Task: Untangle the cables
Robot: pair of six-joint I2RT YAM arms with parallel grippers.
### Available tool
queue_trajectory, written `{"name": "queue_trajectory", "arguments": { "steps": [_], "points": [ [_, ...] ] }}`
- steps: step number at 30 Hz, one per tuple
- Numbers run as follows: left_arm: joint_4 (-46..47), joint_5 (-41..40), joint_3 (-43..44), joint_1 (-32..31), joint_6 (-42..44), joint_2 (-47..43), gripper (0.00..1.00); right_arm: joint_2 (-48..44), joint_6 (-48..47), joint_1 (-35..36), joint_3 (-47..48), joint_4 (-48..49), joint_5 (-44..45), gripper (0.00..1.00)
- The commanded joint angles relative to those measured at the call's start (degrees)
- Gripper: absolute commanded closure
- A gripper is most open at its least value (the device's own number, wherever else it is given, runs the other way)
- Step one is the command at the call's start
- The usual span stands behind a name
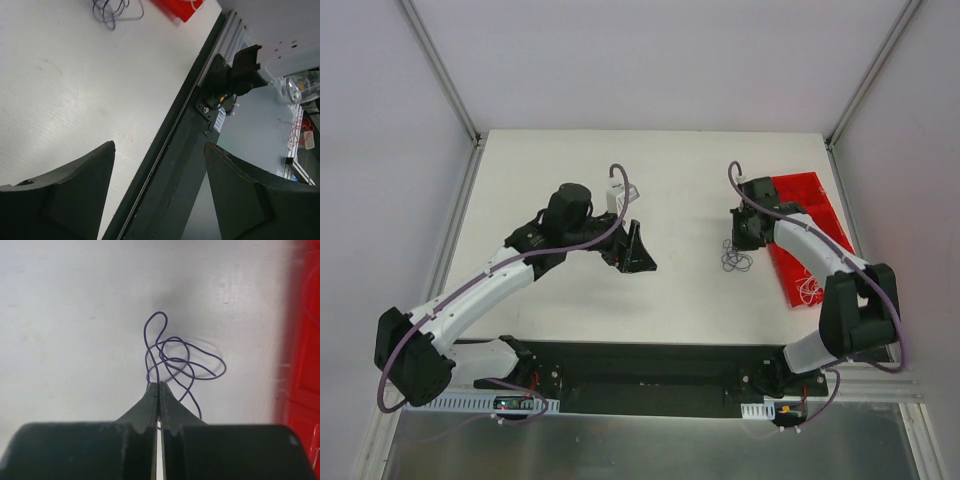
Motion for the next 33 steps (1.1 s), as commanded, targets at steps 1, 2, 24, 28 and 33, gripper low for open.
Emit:
{"name": "queue_trajectory", "arguments": {
  "steps": [1,2,24,28,33],
  "points": [
    [12.9,0.4,-2.6,-0.5,-1.2,-6.8,0.25,-14.1,1.9,4.9,3.2,-1.2,-8.9,1.00],
    [14.6,0.4,-3.0,-0.5,-1.4,-7.3,0.23,-16.1,1.8,6.0,4.0,-1.3,-10.2,1.00],
    [33.4,-11.5,-6.5,-0.5,-12.9,-0.6,0.11,-26.0,26.0,19.1,8.0,22.0,-35.5,1.00],
    [31.4,-17.4,-5.5,-0.5,-14.4,4.1,0.28,-25.6,28.6,22.0,8.3,25.0,-35.9,1.00],
    [22.0,-20.8,-3.4,-0.3,-13.7,11.2,0.49,-28.0,26.6,22.6,12.2,22.3,-30.9,1.00]
  ]
}}
